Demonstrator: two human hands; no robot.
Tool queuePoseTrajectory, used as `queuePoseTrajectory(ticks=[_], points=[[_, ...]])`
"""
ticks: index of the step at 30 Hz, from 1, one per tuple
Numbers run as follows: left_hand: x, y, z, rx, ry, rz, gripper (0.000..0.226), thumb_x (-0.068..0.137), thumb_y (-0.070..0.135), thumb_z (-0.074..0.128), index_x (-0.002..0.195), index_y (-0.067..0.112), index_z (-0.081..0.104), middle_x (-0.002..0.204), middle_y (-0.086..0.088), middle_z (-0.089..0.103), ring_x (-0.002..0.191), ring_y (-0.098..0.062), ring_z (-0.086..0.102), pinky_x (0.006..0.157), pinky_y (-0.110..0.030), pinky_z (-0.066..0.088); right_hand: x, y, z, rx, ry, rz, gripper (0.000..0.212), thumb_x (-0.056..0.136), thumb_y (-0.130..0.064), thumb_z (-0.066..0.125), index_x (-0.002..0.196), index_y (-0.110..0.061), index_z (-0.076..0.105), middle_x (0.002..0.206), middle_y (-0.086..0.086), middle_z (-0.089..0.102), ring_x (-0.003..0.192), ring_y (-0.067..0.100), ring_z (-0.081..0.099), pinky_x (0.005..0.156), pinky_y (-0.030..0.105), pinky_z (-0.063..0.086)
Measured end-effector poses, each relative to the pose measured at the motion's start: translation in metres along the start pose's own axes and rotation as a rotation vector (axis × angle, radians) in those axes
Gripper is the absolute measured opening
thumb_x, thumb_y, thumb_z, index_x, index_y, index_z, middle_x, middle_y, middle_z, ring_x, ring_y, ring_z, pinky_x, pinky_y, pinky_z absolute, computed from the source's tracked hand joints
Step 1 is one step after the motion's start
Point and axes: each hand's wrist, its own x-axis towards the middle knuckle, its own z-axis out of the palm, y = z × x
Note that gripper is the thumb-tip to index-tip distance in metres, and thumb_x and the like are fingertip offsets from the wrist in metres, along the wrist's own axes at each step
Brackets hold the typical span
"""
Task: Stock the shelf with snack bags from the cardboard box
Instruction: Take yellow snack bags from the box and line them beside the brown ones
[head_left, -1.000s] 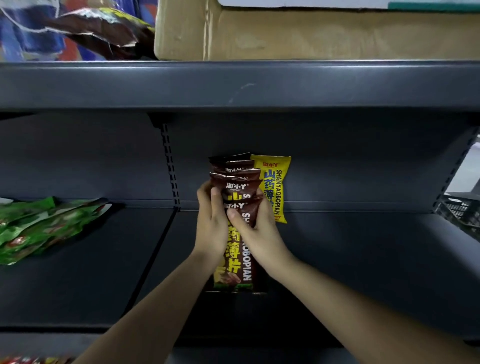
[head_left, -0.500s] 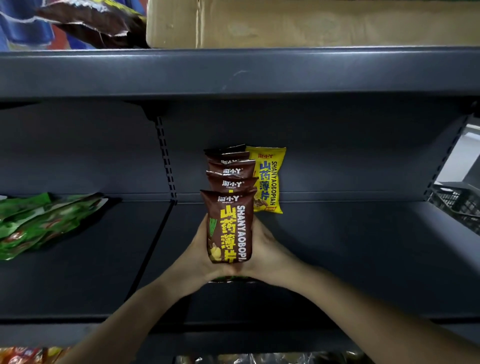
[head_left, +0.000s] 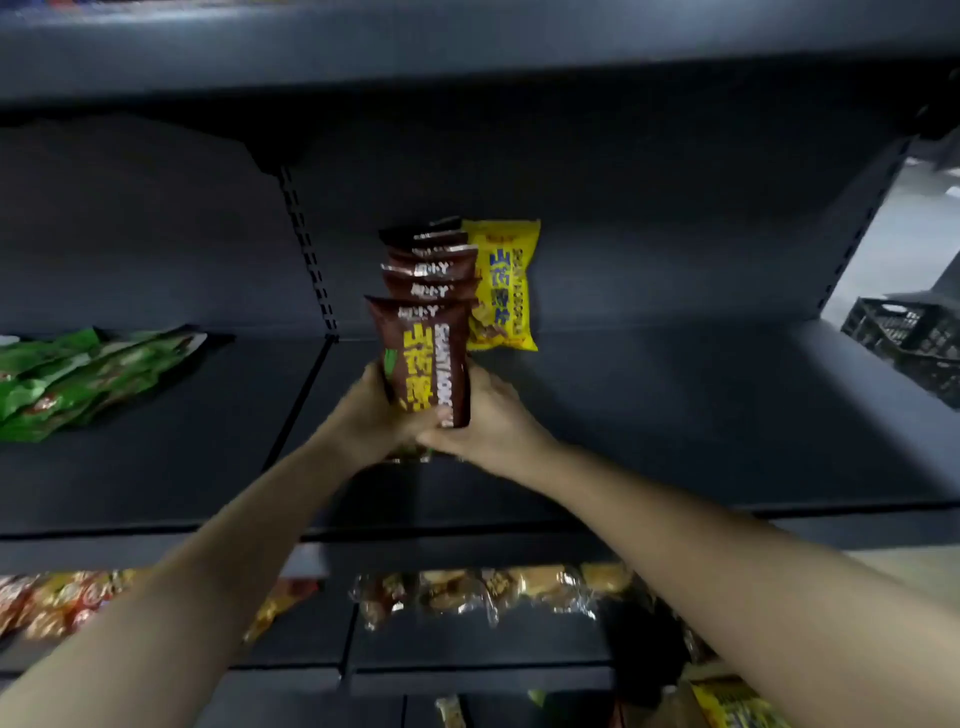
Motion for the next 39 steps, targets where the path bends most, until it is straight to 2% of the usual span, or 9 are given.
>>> queuePoseTrajectory(ticks=[6,12,20,27,31,33,36,37,39], points=[[-0.015,0.005,0.013,0.267,0.282,-0.027,0.077,0.075,0.062,0.059,0.128,0.008,0.045,0.123,-0.018,0.055,0.114,-0.036,0.053,0.092,-0.044,0.047,-0.034,0.007,-0.038,0.016,0.042,0.119,0.035,0.093,-0.028,0.059,0.116,-0.001,0.062,0.113,0.016,0.068,0.108,0.029,0.062,0.085,0.032,0.045],[-0.090,0.078,0.074,0.132,0.581,0.185,0.041,0.088,0.000,0.047,0.129,-0.001,0.041,0.131,-0.021,0.039,0.121,-0.030,0.039,0.095,-0.018,0.028,-0.101,0.023,-0.102,0.241,0.065,0.131,0.023,0.094,-0.004,0.048,0.111,-0.003,0.065,0.094,0.002,0.063,0.087,0.012,0.057,0.085,0.031,0.049],[-0.181,0.127,0.222,0.067,0.223,0.544,0.025,0.090,0.011,0.042,0.105,0.001,0.060,0.097,-0.010,0.058,0.088,-0.013,0.052,0.077,-0.015,0.039,-0.251,0.084,-0.188,0.258,0.114,0.188,0.028,0.095,0.000,0.046,0.097,-0.023,0.062,0.079,-0.013,0.063,0.073,0.000,0.059,0.070,0.018,0.049],[-0.224,0.097,0.352,0.226,-0.388,0.108,0.026,0.099,0.021,0.036,0.118,0.016,0.055,0.119,-0.002,0.057,0.105,-0.022,0.057,0.079,-0.029,0.041,-0.360,0.185,-0.206,0.036,0.000,0.542,0.028,0.090,0.003,0.049,0.089,-0.020,0.064,0.071,-0.005,0.062,0.058,0.002,0.054,0.059,0.017,0.042],[-0.225,0.084,0.392,0.126,-0.714,-0.341,0.027,0.102,0.031,0.033,0.096,0.011,0.050,0.091,-0.008,0.053,0.071,-0.013,0.051,0.070,-0.031,0.043,-0.392,0.229,-0.187,-0.070,-0.151,0.729,0.021,0.091,-0.005,0.050,0.096,-0.018,0.065,0.084,-0.001,0.064,0.075,0.017,0.059,0.066,0.025,0.038],[-0.222,0.081,0.410,-0.212,-0.647,-0.734,0.028,0.099,0.036,0.040,0.110,0.010,0.045,0.084,-0.008,0.054,0.062,-0.009,0.051,0.063,-0.027,0.051,-0.402,0.244,-0.174,-0.118,-0.251,0.827,0.022,0.092,-0.009,0.048,0.107,-0.014,0.064,0.094,0.004,0.065,0.073,0.013,0.062,0.064,0.027,0.040],[-0.214,0.077,0.429,-0.663,-0.402,-1.050,0.027,0.096,0.039,0.047,0.092,0.012,0.049,0.061,-0.003,0.039,0.046,-0.011,0.039,0.053,-0.024,0.038,-0.414,0.265,-0.157,-0.140,-0.376,0.984,0.029,0.094,-0.013,0.046,0.120,-0.005,0.055,0.111,0.014,0.064,0.072,0.011,0.063,0.065,0.029,0.043],[-0.209,0.075,0.437,-0.753,-0.356,-1.105,0.029,0.095,0.041,0.049,0.094,0.013,0.053,0.067,-0.006,0.046,0.054,-0.015,0.046,0.058,-0.025,0.039,-0.417,0.274,-0.151,-0.163,-0.416,1.034,0.032,0.094,-0.014,0.047,0.123,-0.001,0.052,0.117,0.017,0.062,0.088,0.022,0.064,0.072,0.030,0.043],[-0.200,0.076,0.448,-0.857,-0.257,-1.223,0.048,0.094,0.045,0.048,0.127,0.009,0.049,0.127,-0.015,0.056,0.112,-0.026,0.057,0.092,-0.028,0.043,-0.423,0.289,-0.139,-0.201,-0.468,1.130,0.036,0.093,-0.018,0.051,0.122,0.002,0.045,0.124,0.022,0.053,0.113,0.036,0.054,0.086,0.033,0.042]])
